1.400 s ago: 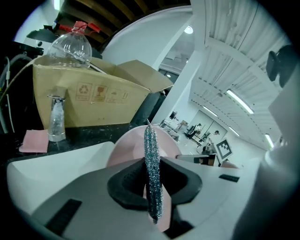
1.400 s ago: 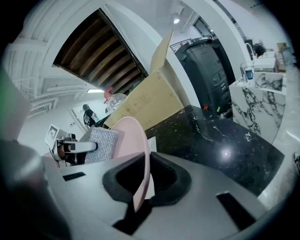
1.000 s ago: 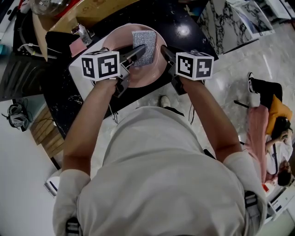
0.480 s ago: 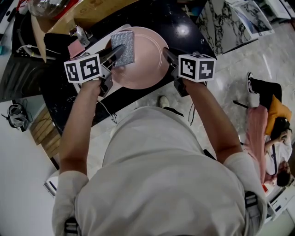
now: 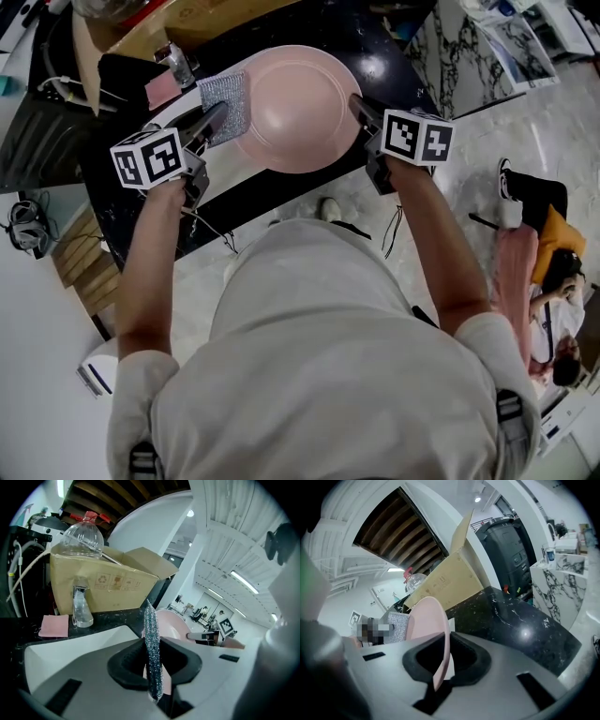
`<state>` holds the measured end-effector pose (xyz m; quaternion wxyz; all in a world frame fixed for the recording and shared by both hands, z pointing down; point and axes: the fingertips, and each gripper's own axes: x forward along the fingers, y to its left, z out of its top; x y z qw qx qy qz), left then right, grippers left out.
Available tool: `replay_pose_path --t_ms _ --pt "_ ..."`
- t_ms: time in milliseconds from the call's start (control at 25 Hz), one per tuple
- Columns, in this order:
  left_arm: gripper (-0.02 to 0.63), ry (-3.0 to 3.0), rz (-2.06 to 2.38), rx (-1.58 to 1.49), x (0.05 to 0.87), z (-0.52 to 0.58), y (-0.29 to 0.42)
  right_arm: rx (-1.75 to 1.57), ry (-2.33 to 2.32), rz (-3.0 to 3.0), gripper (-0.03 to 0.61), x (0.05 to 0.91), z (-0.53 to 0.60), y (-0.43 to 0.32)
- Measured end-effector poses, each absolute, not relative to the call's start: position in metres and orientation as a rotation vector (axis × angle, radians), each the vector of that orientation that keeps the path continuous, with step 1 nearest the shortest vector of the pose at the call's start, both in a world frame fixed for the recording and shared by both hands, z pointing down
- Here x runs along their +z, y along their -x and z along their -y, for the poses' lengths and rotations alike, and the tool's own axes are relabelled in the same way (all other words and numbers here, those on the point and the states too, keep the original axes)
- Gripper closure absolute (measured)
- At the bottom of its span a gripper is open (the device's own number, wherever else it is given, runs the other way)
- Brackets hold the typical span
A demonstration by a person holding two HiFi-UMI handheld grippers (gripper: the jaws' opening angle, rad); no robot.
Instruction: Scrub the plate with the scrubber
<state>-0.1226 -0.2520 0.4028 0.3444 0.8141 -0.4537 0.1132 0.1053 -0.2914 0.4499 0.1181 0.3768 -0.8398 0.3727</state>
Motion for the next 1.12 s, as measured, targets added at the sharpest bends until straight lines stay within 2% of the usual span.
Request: replay_pose_path --t_ms 360,800,1120 --pt "0.549 -2.147 1.310 0.116 0.367 0.209 0.186 1.075 -1.143 2.411 0.552 0.451 0.285 -0.097" --pt "0.549 -2.272 1.504 0.299 0.361 0.127 0.239 1.082 -1.150 2.366 0.552 0.446 0.263 -0.068" --pt "0.549 -2.272 1.481 0.237 0.370 0.087 0.254 1.089 -1.103 2.339 0.552 0.452 0.256 -0.024"
